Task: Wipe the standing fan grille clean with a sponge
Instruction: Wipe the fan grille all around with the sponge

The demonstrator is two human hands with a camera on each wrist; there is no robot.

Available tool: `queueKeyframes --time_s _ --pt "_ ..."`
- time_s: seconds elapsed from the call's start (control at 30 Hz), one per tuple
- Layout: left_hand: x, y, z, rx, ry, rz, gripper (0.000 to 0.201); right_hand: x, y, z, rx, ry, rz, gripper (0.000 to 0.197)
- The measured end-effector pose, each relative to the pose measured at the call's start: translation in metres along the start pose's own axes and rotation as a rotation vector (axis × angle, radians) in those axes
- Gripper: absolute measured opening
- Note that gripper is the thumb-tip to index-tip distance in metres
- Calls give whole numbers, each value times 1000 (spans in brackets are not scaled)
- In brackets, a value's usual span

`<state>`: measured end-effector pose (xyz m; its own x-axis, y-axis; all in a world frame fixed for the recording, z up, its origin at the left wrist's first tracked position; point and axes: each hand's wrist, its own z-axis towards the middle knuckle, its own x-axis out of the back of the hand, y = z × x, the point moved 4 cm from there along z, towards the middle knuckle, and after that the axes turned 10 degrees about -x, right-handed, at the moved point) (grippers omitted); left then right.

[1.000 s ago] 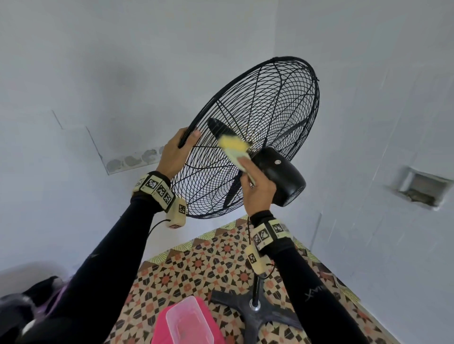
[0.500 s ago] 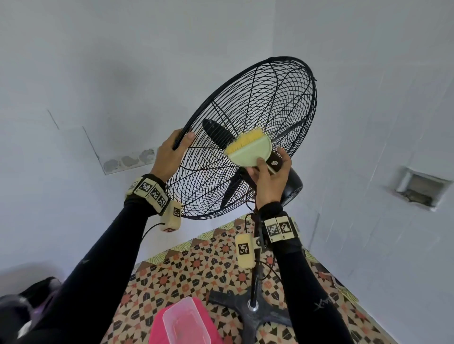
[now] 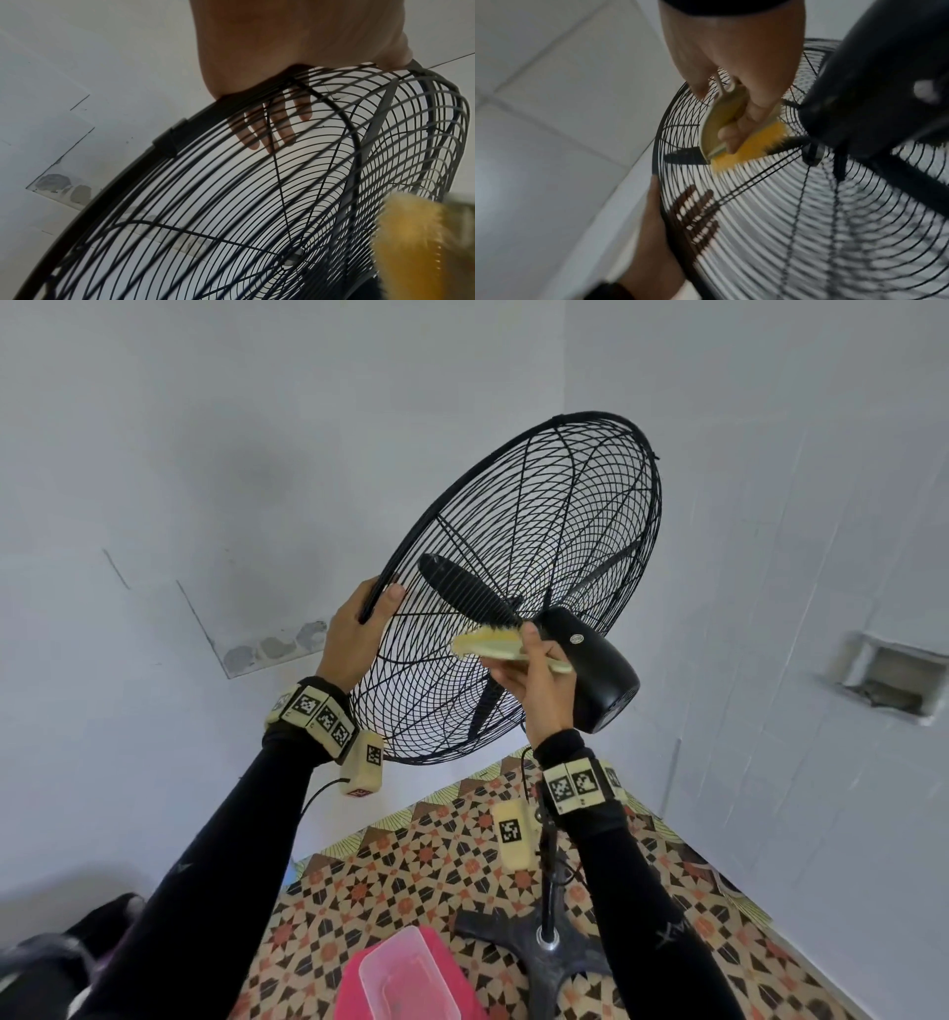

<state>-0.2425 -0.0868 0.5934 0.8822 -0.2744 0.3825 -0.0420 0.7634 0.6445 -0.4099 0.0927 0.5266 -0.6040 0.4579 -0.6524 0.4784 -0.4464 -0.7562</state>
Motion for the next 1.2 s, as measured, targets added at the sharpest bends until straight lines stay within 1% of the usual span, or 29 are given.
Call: queueKeyframes --time_s 0.07,0.13,0.2,0.23,0.3,0.37,0.4,0.47,0.5,0.6,0.63,0.67,0.73,0.8,0.87,0.93,1.0,1.07,1.13,1.2 --pt "0 1 -1 -5 3 2 76 -3 1 4 -32 17 102 20" --pt "0 3 -3 -14 8 1 80 -2 -5 10 10 14 244 14" --pt "0 4 -5 -12 17 -3 84 -1 -10 17 44 -7 358 13" --pt "0 4 -5 -12 19 -1 84 -2 -8 20 38 -7 390 14" --pt "-1 4 -5 -17 19 7 83 -4 8 20 -25 18 383 16" --pt "0 4 -4 -15 18 7 82 -5 32 16 -111 22 294 9" --pt "0 4 -4 -14 17 5 81 -4 42 13 -138 11 241 11" --pt "1 4 -4 -18 22 0 79 -1 44 13 -133 -11 203 19" --pt "0 4 -5 -16 22 -3 78 1 37 14 -114 -25 253 19" --pt "-2 3 -5 -24 32 -8 75 -3 9 22 -48 -101 511 13" --pt "-2 4 -6 -26 37 -5 76 -7 7 25 -42 -100 531 10" --pt "-2 3 -6 -23 37 -2 78 -12 10 25 -47 -83 505 8" --pt "-1 2 -6 -11 32 -1 80 -18 30 19 -68 -32 377 6" --pt "0 2 -7 -3 37 -6 75 -18 54 9 -104 -28 242 6" --pt "0 3 -7 2 36 -7 68 -15 60 1 -127 -43 177 10" --pt "-2 7 -8 -8 29 -6 62 -12 45 5 -101 -59 205 11" --pt "-5 10 -8 -15 25 -11 59 -11 19 13 -40 -65 318 9" --pt "-4 10 -8 -17 34 -19 59 -14 6 19 4 -58 395 8" --pt "-2 7 -8 -10 35 -27 61 -20 19 16 -24 -49 354 5" --pt "-1 5 -8 -5 30 -31 65 -19 48 7 -94 -45 251 8"
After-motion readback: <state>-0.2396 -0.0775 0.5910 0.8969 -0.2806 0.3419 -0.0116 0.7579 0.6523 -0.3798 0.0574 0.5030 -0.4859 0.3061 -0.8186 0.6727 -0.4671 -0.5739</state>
